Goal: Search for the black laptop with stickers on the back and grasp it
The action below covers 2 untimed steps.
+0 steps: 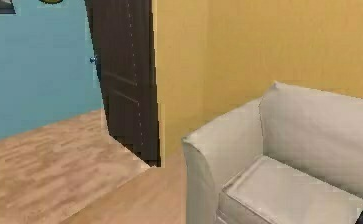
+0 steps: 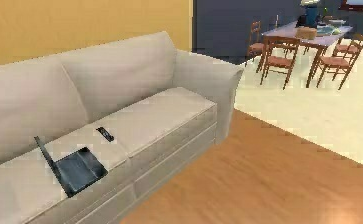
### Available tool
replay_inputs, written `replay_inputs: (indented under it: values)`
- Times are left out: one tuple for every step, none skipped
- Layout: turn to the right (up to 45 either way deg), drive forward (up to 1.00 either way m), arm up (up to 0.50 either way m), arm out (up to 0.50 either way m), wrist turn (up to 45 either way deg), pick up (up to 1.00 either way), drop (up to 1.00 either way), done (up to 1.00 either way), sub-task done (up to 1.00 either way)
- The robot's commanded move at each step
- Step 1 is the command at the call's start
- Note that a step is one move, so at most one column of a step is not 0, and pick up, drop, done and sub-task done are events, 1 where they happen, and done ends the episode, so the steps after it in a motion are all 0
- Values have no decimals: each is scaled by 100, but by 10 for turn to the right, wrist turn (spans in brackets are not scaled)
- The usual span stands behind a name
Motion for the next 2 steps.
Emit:
replay_inputs:
  values:
    - [-300,0,0,0,0,0,0,0,0]
    - [0,0,50,0,0,0,0,0,0]
